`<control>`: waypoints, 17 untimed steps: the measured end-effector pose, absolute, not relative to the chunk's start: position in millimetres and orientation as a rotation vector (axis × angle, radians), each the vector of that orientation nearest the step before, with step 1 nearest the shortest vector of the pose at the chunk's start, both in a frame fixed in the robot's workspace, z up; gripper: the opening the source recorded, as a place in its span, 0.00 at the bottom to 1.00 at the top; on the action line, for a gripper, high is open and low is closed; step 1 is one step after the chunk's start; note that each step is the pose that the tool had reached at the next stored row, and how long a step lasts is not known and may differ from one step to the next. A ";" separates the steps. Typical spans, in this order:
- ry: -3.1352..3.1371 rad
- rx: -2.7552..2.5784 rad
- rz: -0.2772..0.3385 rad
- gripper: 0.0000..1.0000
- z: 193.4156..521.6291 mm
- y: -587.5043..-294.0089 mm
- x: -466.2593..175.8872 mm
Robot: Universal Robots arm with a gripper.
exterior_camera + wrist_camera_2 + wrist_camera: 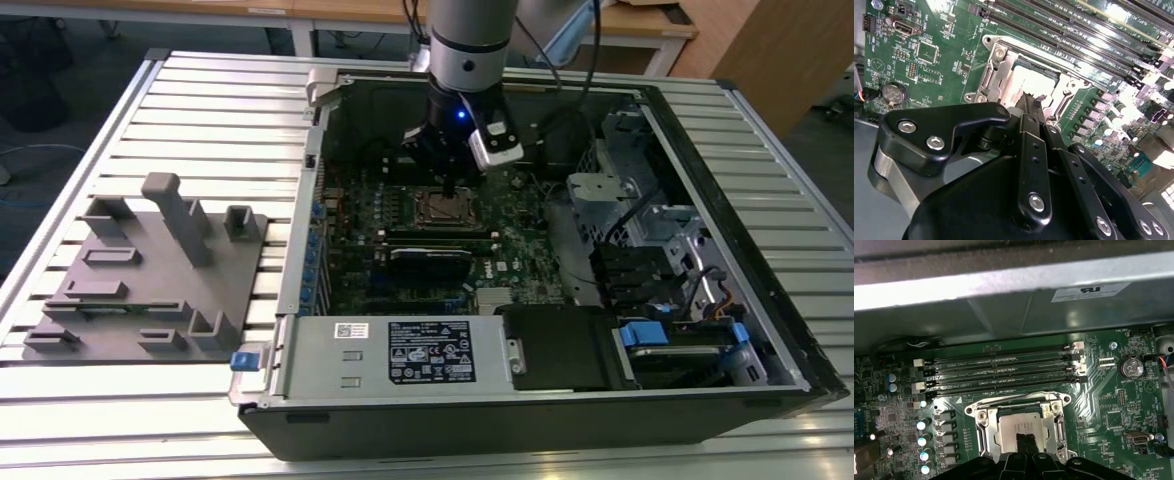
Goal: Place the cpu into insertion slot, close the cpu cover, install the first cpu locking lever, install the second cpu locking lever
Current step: 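Install the first cpu locking lever, then install the second cpu locking lever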
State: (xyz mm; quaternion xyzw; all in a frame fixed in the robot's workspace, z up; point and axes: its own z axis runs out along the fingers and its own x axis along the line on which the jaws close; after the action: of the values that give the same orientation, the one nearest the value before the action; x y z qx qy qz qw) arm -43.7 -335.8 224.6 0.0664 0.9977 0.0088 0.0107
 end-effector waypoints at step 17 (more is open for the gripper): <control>3.113 0.207 0.028 0.10 226.9 -338.5 -43.7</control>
State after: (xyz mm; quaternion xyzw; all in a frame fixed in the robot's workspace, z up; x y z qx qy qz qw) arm -43.7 -338.5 226.9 0.0664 0.9977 0.0088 0.0107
